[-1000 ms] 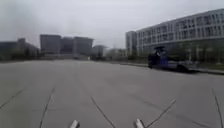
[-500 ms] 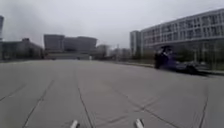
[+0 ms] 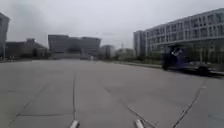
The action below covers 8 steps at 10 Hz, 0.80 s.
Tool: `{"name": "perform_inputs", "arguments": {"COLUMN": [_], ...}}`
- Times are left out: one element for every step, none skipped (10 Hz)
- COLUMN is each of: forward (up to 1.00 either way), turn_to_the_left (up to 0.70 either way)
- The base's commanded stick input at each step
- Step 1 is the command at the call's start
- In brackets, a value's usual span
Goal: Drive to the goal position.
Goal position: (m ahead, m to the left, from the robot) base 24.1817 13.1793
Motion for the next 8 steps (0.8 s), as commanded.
{"name": "perform_inputs", "arguments": {"forward": [1.0, 1.0, 1.0, 1.0, 1.0, 1.0, 1.0, 1.0], "turn_to_the_left": [0.0, 0.0, 0.0, 0.0, 0.0, 0.0, 0.0, 0.0]}}
